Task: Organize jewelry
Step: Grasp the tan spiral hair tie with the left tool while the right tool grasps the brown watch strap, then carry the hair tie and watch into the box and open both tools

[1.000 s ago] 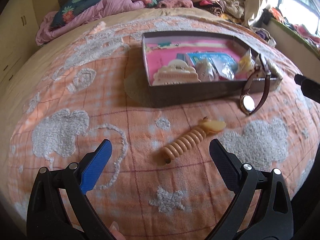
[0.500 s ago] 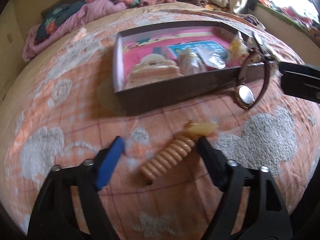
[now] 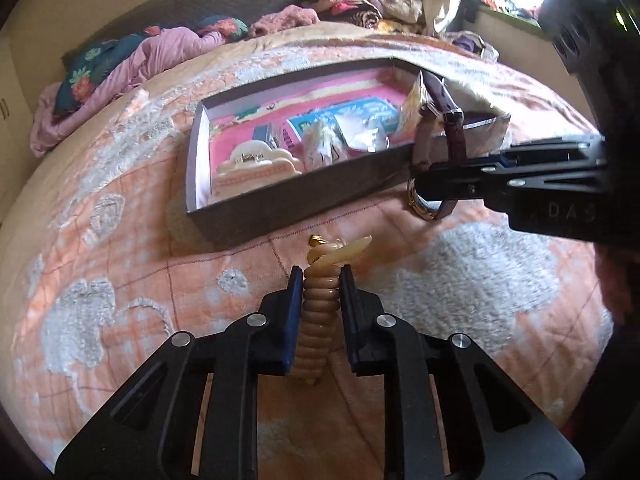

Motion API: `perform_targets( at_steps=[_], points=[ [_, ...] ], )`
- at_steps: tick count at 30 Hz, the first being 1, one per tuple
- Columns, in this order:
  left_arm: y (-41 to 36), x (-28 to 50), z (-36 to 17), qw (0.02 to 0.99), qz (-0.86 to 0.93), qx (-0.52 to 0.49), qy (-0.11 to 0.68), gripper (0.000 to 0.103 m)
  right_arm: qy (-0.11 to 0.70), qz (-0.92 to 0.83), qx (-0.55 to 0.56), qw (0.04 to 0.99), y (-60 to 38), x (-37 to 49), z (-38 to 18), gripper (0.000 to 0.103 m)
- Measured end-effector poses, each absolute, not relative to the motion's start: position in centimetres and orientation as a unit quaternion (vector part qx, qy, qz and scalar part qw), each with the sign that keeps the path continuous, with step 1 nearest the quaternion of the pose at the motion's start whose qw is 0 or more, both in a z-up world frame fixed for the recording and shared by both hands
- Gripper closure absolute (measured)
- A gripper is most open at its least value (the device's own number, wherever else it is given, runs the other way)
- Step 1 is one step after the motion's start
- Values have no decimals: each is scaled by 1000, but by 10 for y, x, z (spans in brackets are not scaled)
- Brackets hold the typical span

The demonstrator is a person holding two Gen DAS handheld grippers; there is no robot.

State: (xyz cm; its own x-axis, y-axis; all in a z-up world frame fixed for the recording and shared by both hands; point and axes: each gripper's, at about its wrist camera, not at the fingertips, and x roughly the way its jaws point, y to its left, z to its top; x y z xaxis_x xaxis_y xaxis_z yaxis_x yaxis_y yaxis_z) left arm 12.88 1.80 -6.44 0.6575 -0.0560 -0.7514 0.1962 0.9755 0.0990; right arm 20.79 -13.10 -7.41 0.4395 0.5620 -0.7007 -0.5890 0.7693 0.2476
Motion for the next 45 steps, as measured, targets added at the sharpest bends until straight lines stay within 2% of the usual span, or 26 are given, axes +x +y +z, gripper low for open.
perform_targets(
  at_steps=[5,16,45],
  points=[
    [24,124,-50,916,-76,48,390,92,389,347,-3,853,-143,199,-62,97],
    [39,125,-20,925,-72,-25,371,92,338,353,4,872,-167,187,-19,97],
    [33,190,13,931,-66,-50,356,92,298,328,22,896,-194,225,21,97]
  ],
)
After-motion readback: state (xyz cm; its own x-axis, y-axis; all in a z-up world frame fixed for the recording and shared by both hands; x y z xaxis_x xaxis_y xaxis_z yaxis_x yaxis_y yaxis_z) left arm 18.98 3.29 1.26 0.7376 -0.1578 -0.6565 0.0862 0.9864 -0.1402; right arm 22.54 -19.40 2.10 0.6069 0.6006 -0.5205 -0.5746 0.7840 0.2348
